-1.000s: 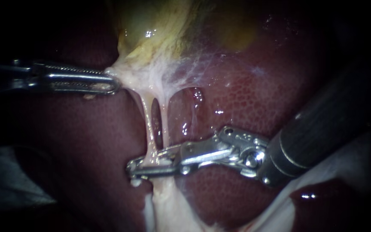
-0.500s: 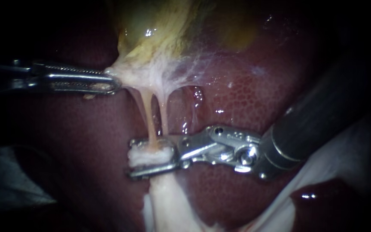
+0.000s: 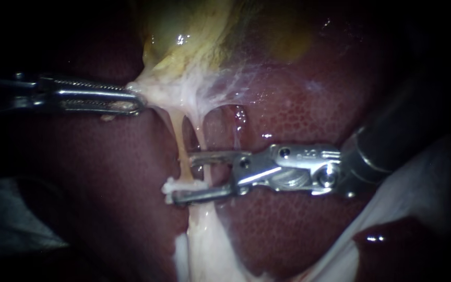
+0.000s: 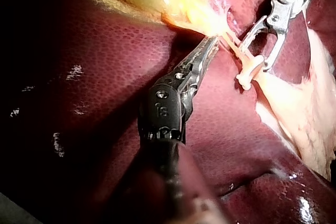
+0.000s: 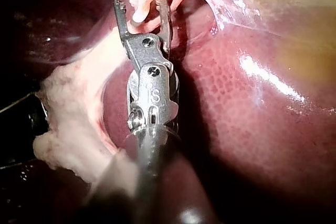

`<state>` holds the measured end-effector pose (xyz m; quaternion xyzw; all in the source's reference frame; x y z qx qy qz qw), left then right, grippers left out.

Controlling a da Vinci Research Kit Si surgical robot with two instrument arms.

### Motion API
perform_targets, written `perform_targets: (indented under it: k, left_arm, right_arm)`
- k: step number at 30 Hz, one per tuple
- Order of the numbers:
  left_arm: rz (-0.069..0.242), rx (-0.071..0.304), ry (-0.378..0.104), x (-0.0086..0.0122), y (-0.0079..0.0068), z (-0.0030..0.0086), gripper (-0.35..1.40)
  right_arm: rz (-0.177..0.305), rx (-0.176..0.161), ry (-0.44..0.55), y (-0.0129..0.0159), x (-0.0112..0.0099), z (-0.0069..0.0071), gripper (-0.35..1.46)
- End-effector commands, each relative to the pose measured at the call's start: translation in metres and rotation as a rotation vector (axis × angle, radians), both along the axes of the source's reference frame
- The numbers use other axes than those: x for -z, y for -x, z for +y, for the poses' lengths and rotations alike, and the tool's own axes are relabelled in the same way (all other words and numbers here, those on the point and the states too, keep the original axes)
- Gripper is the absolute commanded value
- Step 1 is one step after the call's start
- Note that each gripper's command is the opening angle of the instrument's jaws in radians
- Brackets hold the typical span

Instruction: Going back second clip left tube

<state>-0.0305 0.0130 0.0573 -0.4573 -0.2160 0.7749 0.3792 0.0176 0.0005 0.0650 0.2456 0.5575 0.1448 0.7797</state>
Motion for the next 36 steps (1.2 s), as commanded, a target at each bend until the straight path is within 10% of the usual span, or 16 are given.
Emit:
perform_targets:
  k: [1,19,36]
  left_arm:
    - [-0.001,-0.001,0.000,0.0001,0.0000,0.0000,-0.35]
    - [-0.001,0.000,0.000,0.0001,0.0000,0.0001,-0.35]
    - [0.008,0.000,0.013,-0.0042,0.0027,-0.0002,-0.35]
  right_arm:
    - [-0.008,0.004,0.017,0.0006,0.0004,0.0002,0.50]
    - [-0.081,0.067,0.124,0.0119,0.0063,0.0038,0.50]
    - [-0.090,0.084,0.124,0.0127,0.0063,0.0036,0.50]
